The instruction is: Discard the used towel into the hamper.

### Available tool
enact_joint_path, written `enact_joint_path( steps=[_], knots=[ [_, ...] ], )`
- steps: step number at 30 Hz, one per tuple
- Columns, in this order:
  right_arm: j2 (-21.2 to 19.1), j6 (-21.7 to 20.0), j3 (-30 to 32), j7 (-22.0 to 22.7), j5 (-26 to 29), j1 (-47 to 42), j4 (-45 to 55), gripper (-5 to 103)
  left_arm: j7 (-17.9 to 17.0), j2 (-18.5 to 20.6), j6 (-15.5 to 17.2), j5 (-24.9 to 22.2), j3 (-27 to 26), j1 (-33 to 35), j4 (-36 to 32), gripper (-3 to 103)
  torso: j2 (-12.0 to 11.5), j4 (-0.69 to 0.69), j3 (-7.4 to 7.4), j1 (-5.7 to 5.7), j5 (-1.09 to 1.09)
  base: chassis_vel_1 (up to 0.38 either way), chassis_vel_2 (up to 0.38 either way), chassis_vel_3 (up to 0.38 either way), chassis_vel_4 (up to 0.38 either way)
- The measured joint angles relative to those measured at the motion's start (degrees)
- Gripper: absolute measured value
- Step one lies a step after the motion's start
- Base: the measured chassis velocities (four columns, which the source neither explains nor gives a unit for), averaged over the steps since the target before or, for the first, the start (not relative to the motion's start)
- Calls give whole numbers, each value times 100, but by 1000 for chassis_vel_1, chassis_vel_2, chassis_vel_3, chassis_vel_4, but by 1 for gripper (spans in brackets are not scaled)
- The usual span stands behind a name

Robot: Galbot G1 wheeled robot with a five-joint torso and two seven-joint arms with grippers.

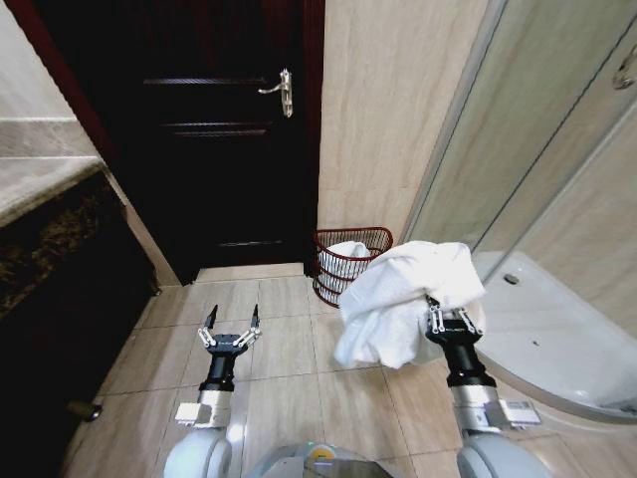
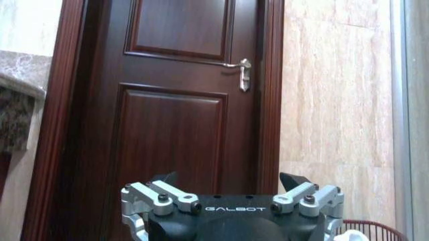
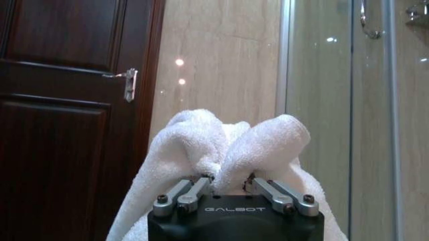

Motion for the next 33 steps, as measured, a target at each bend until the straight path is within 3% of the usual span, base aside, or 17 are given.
enact_joint_path(
  steps=[8,12,19,33],
  knots=[
    [5,4,-18,32,-4,4,26,19,-7,11,42,-11,18,6,-41,100,178,0,119,59,0,0,0,0,0],
    [5,4,-3,43,-18,7,24,19,64,20,-96,-124,101,40,-28,100,263,0,167,96,0,0,0,0,0],
    [-3,-84,107,-4,80,15,8,19,160,29,-260,-151,131,37,-6,100,284,0,178,106,0,0,0,0,0],
    [-45,-79,81,-27,100,116,-77,19,164,50,-275,-111,179,-10,-7,100,259,0,160,99,-1,-30,24,26,-27]
  ],
)
